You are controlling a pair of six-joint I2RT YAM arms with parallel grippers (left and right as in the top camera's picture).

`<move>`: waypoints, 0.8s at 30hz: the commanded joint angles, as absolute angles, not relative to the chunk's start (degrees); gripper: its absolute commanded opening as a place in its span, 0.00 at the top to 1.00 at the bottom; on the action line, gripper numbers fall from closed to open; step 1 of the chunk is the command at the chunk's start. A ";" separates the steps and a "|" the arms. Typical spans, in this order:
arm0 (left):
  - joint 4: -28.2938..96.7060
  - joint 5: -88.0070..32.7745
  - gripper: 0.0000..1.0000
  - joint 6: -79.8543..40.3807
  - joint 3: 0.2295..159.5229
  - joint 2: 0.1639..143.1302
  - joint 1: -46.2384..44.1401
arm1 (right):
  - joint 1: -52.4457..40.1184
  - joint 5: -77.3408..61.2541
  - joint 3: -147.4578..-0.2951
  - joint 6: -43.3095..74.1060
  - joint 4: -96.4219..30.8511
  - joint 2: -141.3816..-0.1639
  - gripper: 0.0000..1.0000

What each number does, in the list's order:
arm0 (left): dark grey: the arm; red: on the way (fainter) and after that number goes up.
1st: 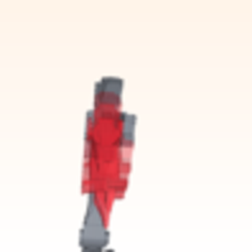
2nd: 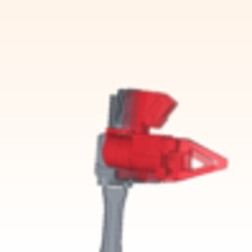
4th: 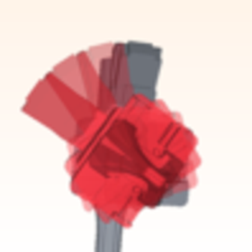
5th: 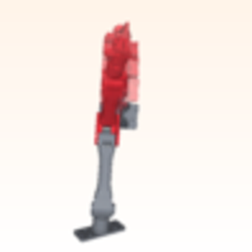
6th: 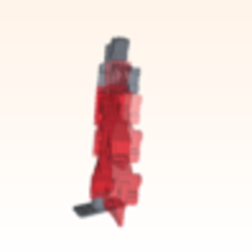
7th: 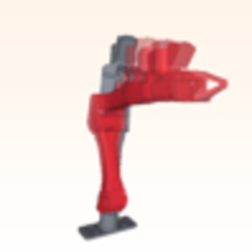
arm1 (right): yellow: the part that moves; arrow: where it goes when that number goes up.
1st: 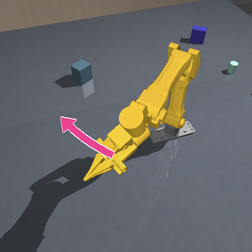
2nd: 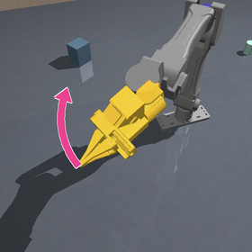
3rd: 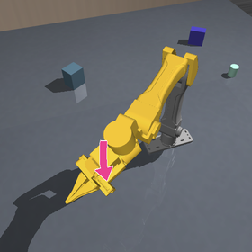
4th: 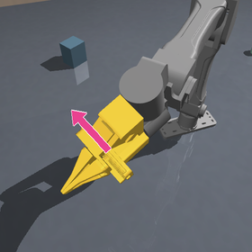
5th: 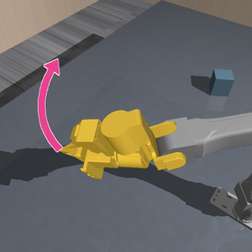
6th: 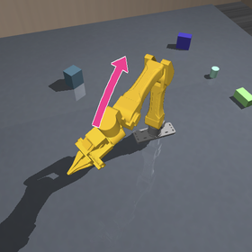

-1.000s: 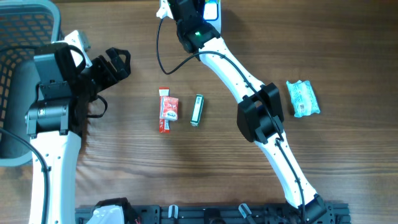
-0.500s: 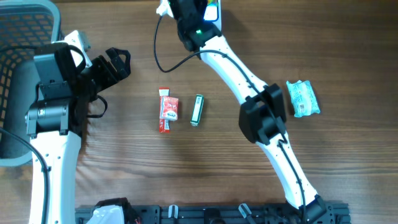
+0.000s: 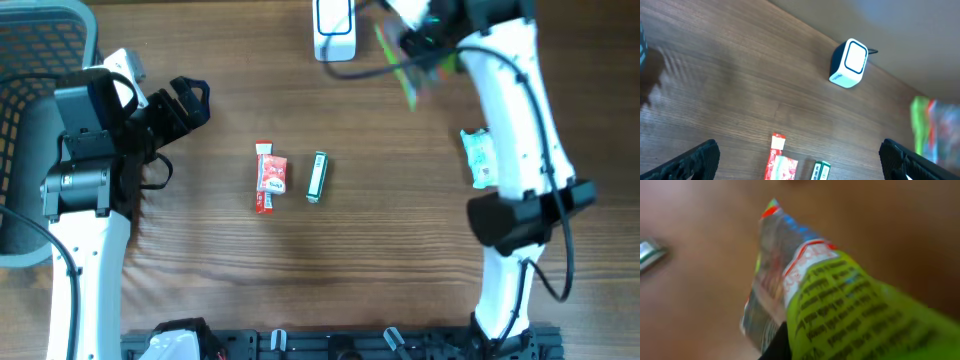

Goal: Scan the item barcode
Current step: 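Swing the right gripper right and drop the green bag on the table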

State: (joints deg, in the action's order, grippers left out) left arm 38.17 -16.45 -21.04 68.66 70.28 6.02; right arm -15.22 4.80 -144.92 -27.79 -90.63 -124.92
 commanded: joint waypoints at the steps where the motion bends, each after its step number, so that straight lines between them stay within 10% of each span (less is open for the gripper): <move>1: 38.02 -17.32 0.00 -19.88 68.66 70.50 6.28 | -9.41 -7.62 -141.91 -11.62 -91.77 -129.23 0.96; 11: 38.02 -17.32 0.00 -19.88 68.66 70.50 6.28 | 1.63 3.33 -119.31 -2.07 -88.03 -130.32 0.93; 12: 38.02 -17.32 0.00 -19.88 68.66 70.50 6.28 | 2.15 5.63 -117.93 -1.23 -87.81 -130.32 0.85; 14: 38.02 -17.34 0.00 -19.88 68.66 70.50 6.28 | 2.94 9.30 -116.51 -0.89 -87.72 -130.32 0.29; 24: 38.02 -17.32 0.00 -19.88 68.66 70.50 6.28 | 1.56 13.17 -126.02 4.12 -90.80 -128.86 0.10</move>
